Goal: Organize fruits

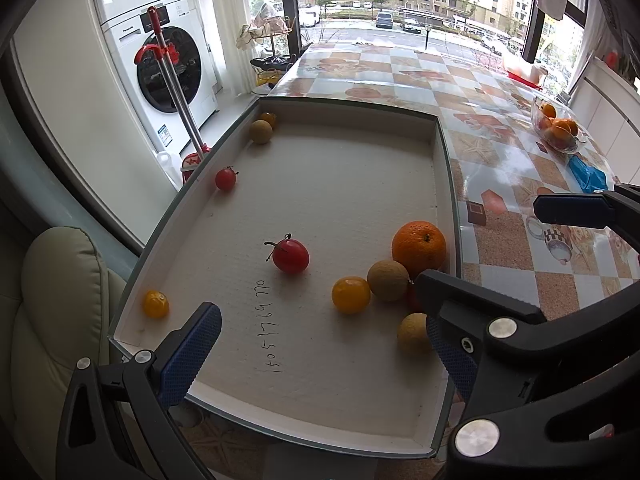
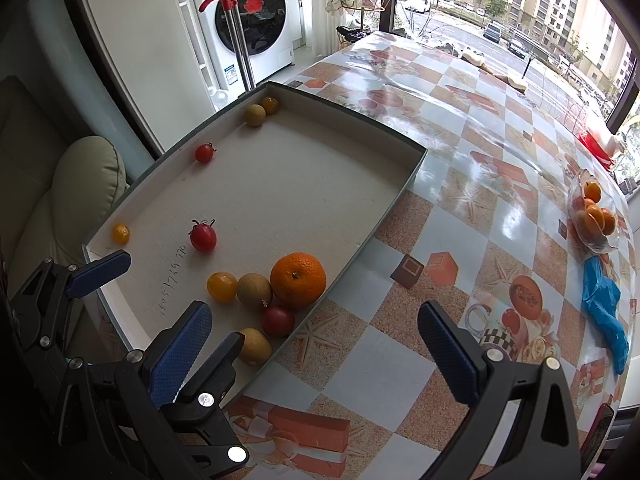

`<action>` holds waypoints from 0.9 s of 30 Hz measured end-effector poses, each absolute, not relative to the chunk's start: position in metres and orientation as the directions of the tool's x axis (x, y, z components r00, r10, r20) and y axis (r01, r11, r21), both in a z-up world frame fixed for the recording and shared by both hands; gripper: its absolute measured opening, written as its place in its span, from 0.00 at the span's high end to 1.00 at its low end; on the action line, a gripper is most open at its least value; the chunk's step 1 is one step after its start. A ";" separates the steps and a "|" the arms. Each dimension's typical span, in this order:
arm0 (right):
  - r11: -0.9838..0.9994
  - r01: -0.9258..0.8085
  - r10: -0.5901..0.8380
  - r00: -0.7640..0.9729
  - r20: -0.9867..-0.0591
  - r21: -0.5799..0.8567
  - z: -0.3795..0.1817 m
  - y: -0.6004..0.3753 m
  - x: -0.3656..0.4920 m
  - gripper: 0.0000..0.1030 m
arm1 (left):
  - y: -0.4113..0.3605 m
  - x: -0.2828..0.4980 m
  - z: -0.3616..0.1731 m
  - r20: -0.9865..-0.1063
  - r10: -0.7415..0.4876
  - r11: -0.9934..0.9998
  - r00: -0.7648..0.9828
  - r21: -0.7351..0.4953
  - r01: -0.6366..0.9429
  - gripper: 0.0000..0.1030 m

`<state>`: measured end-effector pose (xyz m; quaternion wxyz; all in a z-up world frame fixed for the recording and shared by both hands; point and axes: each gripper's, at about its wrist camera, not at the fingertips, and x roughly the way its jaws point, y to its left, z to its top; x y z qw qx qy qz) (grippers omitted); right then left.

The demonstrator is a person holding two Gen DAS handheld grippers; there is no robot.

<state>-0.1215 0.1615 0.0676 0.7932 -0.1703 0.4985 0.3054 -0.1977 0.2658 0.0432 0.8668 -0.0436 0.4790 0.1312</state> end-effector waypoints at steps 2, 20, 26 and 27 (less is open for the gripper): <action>0.756 -0.654 0.315 0.316 -0.895 0.035 0.068 0.161 -0.121 0.00 | 0.266 -0.198 0.043 -0.842 0.185 0.962 0.506 0.050 -0.268 0.00; 0.756 -0.653 0.316 0.315 -0.895 0.037 0.067 0.161 -0.121 0.00 | 0.267 -0.198 0.041 -0.843 0.189 0.961 0.503 0.053 -0.271 0.00; 0.757 -0.652 0.319 0.315 -0.894 0.040 0.067 0.160 -0.121 0.00 | 0.265 -0.197 0.041 -0.844 0.194 0.959 0.500 0.056 -0.277 0.00; 0.757 -0.652 0.319 0.314 -0.894 0.041 0.067 0.160 -0.121 0.00 | 0.265 -0.197 0.041 -0.844 0.195 0.959 0.499 0.056 -0.279 0.00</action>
